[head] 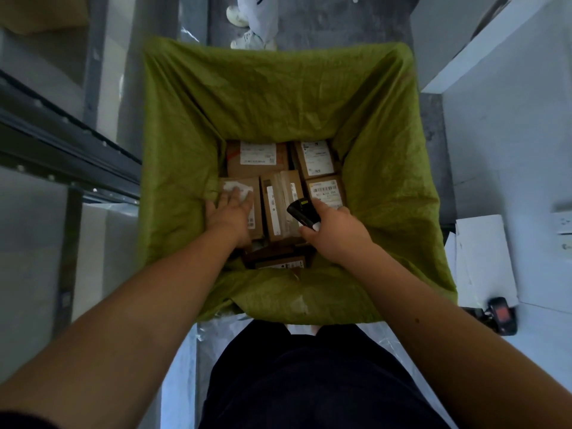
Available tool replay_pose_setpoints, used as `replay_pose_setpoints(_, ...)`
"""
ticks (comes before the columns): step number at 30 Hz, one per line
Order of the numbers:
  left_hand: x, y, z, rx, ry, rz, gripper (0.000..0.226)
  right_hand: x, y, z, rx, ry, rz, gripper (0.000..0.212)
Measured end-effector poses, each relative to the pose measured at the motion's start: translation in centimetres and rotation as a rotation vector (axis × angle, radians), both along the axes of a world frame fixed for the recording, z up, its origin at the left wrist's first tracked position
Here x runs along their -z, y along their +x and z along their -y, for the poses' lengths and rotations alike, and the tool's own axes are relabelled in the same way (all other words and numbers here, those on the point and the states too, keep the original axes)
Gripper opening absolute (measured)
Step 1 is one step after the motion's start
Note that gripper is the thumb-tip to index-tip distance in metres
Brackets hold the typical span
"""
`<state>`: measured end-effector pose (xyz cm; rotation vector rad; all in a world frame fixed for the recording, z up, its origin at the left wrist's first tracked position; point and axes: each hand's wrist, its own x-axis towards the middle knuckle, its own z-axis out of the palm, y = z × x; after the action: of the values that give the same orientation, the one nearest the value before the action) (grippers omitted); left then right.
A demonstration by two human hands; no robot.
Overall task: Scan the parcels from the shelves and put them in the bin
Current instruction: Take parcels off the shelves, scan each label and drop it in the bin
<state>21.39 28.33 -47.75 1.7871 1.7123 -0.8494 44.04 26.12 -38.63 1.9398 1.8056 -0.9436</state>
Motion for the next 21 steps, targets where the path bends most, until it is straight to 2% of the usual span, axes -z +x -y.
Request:
replay_pose_setpoints(5,-1.2,0.7,1.6,-0.066,0.068,0.051,0.129,-0.7,0.0,0.4,-0.004,-0.009,0.004,0.082)
replay_pose_setpoints(11,-2.9,0.6,2.5,-0.104,0.138,0.093,0.104,-1.4,0.2,0.8,-0.03,-0.004,-0.001,0.075)
replay_pose_setpoints(21,-7.1,1.0,4.3,-0.243,0.227,0.12,0.104,-2.9,1.1,1.2,-0.129,0.057,-0.029,0.073)
